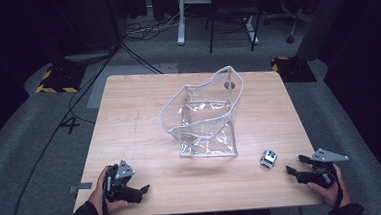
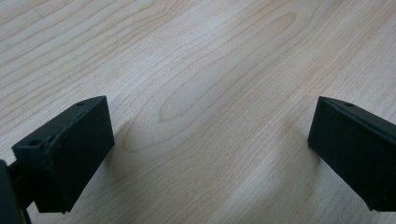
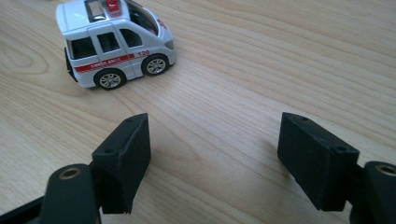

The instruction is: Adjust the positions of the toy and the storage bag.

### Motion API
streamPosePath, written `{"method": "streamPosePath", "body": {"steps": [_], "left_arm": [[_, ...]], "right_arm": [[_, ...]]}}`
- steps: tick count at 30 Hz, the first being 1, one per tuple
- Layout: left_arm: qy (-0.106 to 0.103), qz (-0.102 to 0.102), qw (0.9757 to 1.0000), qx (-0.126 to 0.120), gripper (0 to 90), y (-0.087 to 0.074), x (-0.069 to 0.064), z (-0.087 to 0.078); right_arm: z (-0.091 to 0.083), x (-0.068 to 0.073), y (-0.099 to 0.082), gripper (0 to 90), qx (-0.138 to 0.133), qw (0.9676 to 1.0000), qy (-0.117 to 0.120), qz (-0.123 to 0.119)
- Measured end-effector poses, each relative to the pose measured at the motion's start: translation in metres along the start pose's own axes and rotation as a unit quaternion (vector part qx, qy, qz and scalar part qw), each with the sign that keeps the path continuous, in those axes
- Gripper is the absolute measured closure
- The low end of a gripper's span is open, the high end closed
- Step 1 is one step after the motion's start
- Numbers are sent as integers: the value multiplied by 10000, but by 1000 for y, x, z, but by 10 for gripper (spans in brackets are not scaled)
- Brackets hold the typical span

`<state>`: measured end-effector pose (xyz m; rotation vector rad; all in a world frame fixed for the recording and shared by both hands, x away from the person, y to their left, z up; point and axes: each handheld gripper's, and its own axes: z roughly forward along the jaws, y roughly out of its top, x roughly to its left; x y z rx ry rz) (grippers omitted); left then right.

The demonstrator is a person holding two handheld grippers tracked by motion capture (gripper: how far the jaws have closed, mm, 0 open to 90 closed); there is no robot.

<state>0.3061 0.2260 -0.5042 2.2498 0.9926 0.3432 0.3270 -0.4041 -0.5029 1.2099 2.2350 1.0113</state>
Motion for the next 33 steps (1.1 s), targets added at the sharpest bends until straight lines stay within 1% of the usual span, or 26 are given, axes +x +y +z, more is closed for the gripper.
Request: {"method": "streamPosePath", "body": {"steps": [1, 3, 4, 7, 8, 9, 10, 11, 12, 13, 14, 15, 16, 17, 18, 19, 20, 21, 22, 25, 26, 27, 28, 29, 30, 33], "left_arm": [[-16, -23, 10000, 13, 4, 0, 0, 0], [13, -1, 10000, 16, 4, 1, 0, 1], [19, -8, 10000, 13, 4, 1, 0, 1], [22, -8, 10000, 12, 4, 1, 0, 1], [22, -9, 10000, 11, 5, 1, 0, 1], [22, -9, 10000, 11, 4, 1, 0, 1], [19, -10, 10000, 12, 4, 2, 0, 1], [18, -12, 10000, 11, 5, 2, 0, 1], [12, -5, 10000, -6, 4, 2, 0, 1], [12, -5, 10000, -6, 5, 2, 0, 1], [13, -21, 10000, 4, 5, 2, 1, 1], [13, -21, 10000, 4, 5, 2, 1, 1], [10, -17, 10000, 0, 5, 2, 1, 2], [10, -17, 10000, 0, 5, 2, 1, 2], [7, -16, 10000, -2, 4, 2, 1, 2], [7, -16, 10000, -2, 5, 2, 1, 2], [9, -15, 10000, -3, 5, 2, 1, 2], [9, -15, 10000, -3, 5, 2, 1, 2], [10, -17, 10000, 1, 5, 2, 1, 2], [16, -23, 10000, 1, 6, 2, 0, 1], [7, -29, 10000, -4, 6, 2, 1, 2], [7, -29, 10000, -4, 6, 2, 1, 2], [15, -73, 10000, -19, 6, 2, 0, 2], [15, -73, 10000, -19, 6, 2, 0, 2], [23, -74, 10000, -15, 6, 2, 0, 2], [15, -78, 10000, 2, 6, 2, 0, 2]], "right_arm": [[0, 1, 0, 259, 10, 10000, 28, -14], [0, 1, 0, 259, 6, 10000, 35, -1], [0, 1, 0, 257, 20, 9999, 72, -67], [1, 2, 1, 254, 11, 9999, 121, -115], [1, 5, 1, 254, 11, 9997, 177, -154], [1, 5, 1, 254, 11, 9997, 177, -154], [2, 6, 2, 254, 27, 9995, 206, -251], [3, 9, 3, 254, 1, 9994, 262, -240], [4, 14, 4, 255, 46, 9988, 353, -337], [4, 14, 4, 255, 46, 9988, 353, -337], [5, 21, 5, 256, 38, 9977, 506, -458], [5, 21, 5, 256, 38, 9977, 506, -458], [8, 28, 8, 256, 43, 9969, 583, -534], [8, 28, 8, 256, 43, 9969, 583, -534], [12, 35, 12, 257, 64, 9965, 627, -552], [12, 35, 12, 257, 64, 9965, 627, -552], [16, 41, 16, 256, 74, 9958, 669, -613], [16, 41, 16, 256, 74, 9958, 669, -613], [21, 46, 20, 255, 63, 9964, 616, -584], [24, 49, 23, 255, 64, 9966, 596, -567], [27, 51, 25, 227, 70, 9969, 535, -564], [27, 51, 25, 227, 70, 9969, 535, -564], [30, 51, 27, 204, 81, 9972, 469, -578], [30, 51, 27, 204, 81, 9972, 469, -578], [30, 53, 28, 198, 122, 9976, 460, -497], [33, 53, 31, 178, 125, 9978, 439, -491]]}}
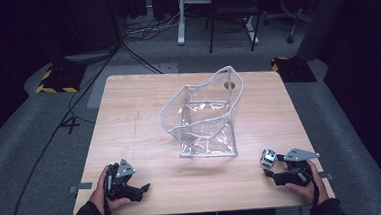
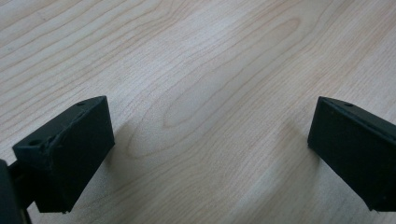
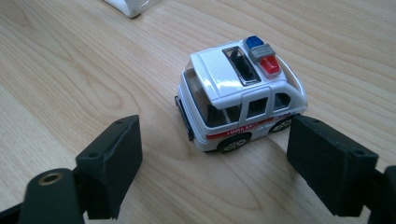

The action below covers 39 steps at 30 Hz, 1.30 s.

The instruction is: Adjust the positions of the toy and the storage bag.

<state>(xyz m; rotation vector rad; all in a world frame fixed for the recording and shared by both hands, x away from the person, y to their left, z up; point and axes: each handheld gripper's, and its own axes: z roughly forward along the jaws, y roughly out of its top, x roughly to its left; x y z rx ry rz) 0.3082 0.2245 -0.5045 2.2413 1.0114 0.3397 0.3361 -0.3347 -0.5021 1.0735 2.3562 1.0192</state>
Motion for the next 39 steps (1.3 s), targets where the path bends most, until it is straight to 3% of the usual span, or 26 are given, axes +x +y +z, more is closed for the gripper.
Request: {"method": "streamPosePath", "body": {"steps": [12, 15, 25, 29, 33, 35, 39], "left_arm": [[-35, -43, 10000, 13, 6, 0, 0, 0], [-1, -1, 10000, 8, 6, 0, 1, 0], [49, 12, 10000, -12, 6, 0, 1, 0], [49, 11, 10000, -13, 6, 0, 1, 0], [50, 13, 10000, -12, 6, 0, 1, 0], [50, 12, 10000, -11, 6, 0, 1, -1], [51, 11, 10000, -12, 6, 0, 1, 0]], "right_arm": [[16, -3, 16, 161, 82, 9999, 18, 70], [25, 3, 25, 160, 127, 9999, 28, -51], [40, 11, 38, 195, 52, 9999, 137, -44], [40, 14, 39, 203, 19, 9998, 124, -180], [28, 8, 28, 221, -25, 9995, 16, -329], [23, 4, 23, 205, -26, 9998, 66, -164], [18, 2, 17, 217, -54, 9997, 114, -209]]}}
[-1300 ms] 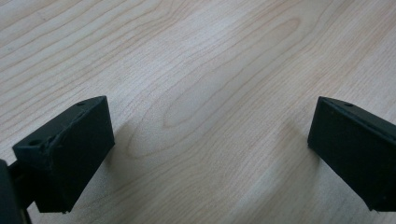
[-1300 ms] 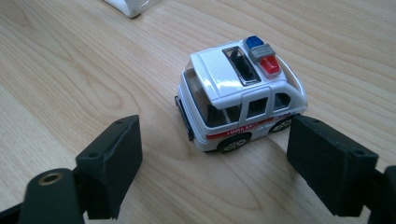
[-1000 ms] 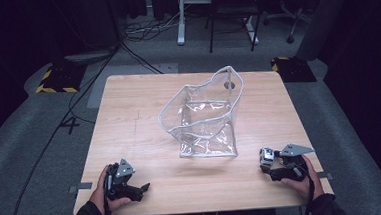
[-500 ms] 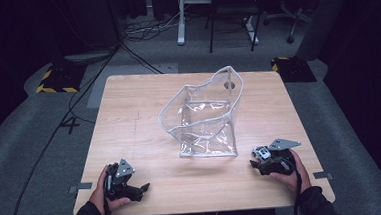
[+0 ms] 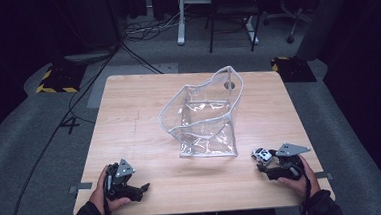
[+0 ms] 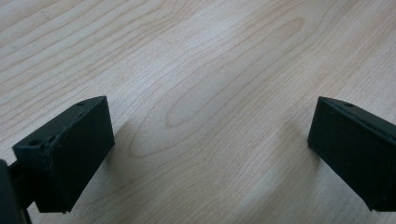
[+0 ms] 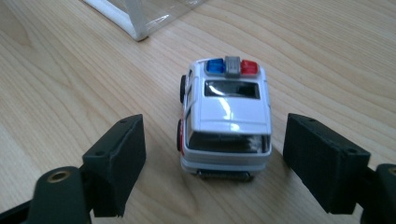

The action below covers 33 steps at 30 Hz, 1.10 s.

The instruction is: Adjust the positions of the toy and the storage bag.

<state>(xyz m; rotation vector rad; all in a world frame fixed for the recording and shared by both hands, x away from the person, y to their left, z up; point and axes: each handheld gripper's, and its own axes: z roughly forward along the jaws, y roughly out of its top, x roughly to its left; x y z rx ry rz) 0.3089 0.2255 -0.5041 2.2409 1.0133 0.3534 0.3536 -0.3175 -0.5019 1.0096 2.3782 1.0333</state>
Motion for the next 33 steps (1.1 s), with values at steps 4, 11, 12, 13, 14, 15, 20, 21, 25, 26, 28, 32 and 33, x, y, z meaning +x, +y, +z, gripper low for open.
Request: {"method": "streamPosePath", "body": {"steps": [4, 11, 12, 13, 14, 15, 20, 21, 25, 26, 28, 32, 33], "left_arm": [[-1, -1, 10000, -1, 6, 0, 0, 0], [1, 0, 10000, -1, 6, 0, 0, 0], [0, 0, 10000, 0, 6, 0, 0, 0], [-1, 2, 10000, 0, 6, 0, 0, 0], [-1, 0, 10000, 0, 6, 0, 0, 0], [-1, 0, 10000, 0, 6, 0, 0, 0], [3, -4, 10000, 2, 6, 0, 0, 0], [3, -4, 10000, 2, 6, 0, 0, 0], [-21, -10, 10000, -17, 6, 0, 0, 0], [-80, -35, 10000, 12, 6, 0, 1, 0], [-80, -28, 10000, 10, 6, 0, 1, 0], [-82, -26, 10000, 10, 7, 0, 1, 0], [-82, -27, 10000, 10, 6, 0, 1, 0]], "right_arm": [[-3, -1, -4, 246, -83, 10000, -8, 51], [0, 0, -1, 251, -63, 9998, -14, 194], [1, -1, -1, 223, -56, 9998, -61, 165], [1, -1, -1, 223, -56, 9998, -61, 165], [1, -2, -1, 190, -7, 9999, -1, 170], [1, -2, -1, 190, -7, 9999, -1, 170], [2, -4, 0, 359, -133, 9998, 44, 114], [2, -4, 0, 359, -133, 9998, 44, 114], [1, -5, 0, 457, -184, 9998, 64, 100], [1, -5, 0, 477, -181, 9997, 59, 164], [1, -5, 0, 479, -182, 9997, 57, 155], [0, -4, 0, 483, -179, 9997, 58, 161], [0, -5, 0, 483, -172, 9997, 66, 153]]}}
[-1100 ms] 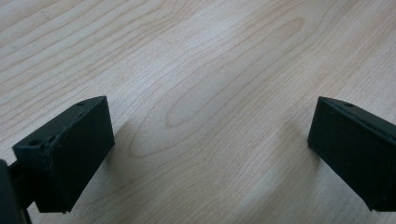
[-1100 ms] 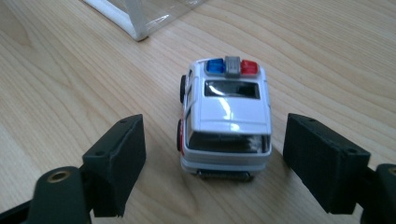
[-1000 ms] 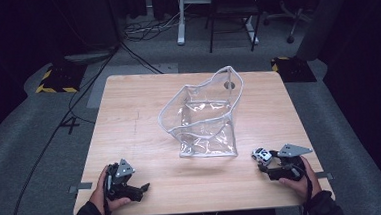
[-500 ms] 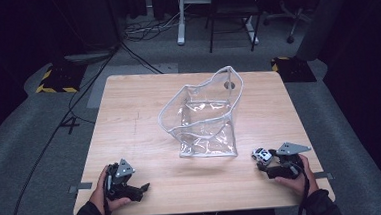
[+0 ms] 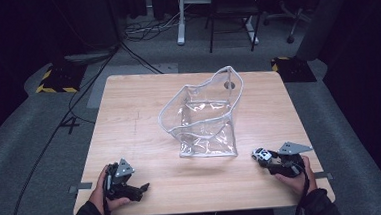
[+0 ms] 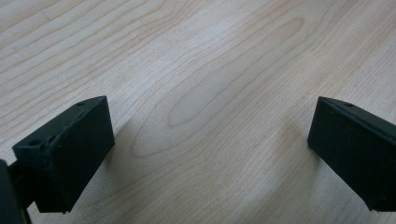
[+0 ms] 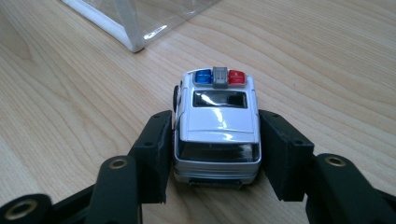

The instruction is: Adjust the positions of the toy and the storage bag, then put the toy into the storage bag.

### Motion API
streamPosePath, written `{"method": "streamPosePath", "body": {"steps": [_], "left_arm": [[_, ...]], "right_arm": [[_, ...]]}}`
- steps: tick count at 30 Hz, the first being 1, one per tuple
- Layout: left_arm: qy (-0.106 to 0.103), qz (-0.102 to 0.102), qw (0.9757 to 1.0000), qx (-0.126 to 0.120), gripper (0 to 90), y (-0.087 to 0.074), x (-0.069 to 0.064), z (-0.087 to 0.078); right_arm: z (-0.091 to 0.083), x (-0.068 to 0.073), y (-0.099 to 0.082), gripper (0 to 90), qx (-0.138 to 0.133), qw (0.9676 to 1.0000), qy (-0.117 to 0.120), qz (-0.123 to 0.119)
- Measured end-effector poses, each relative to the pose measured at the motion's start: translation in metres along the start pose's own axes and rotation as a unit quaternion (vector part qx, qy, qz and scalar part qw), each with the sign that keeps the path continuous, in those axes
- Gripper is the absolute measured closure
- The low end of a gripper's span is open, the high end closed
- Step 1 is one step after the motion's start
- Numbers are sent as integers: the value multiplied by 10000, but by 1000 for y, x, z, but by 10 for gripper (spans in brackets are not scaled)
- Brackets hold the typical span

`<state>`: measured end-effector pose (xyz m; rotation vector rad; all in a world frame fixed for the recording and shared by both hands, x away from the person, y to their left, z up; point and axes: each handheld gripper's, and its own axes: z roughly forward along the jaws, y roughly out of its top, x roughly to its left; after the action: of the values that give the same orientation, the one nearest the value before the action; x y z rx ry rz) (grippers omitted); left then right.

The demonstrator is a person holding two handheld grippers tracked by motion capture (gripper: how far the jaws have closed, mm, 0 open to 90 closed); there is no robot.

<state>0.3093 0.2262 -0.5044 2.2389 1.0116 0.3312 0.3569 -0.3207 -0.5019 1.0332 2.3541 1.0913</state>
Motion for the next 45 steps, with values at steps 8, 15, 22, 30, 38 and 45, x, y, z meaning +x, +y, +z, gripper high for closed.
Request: {"method": "streamPosePath", "body": {"steps": [8, 15, 22, 30, 38, 45], "left_arm": [[4, -9, 10000, 0, 6, 0, 0, 0], [3, -18, 10000, 19, 7, -1, 0, -1], [3, -16, 10000, 20, 7, -1, 0, -1], [84, 3, 10000, -6, 6, -1, 0, -1], [86, 16, 10000, -5, 6, -1, 1, -1], [82, 0, 10000, -7, 6, -1, 0, -1]], "right_arm": [[0, -2, 1, 485, 21, 10000, 62, -37], [-2, -2, 4, 486, 38, 9998, 99, -196], [-7, -4, 17, 486, -127, 9996, 89, -250], [-15, -5, 28, 486, -199, 9995, 67, -239], [-28, -8, 34, 486, -345, 9991, 35, -232], [-38, -11, 43, 486, -504, 9986, -11, -158]]}}
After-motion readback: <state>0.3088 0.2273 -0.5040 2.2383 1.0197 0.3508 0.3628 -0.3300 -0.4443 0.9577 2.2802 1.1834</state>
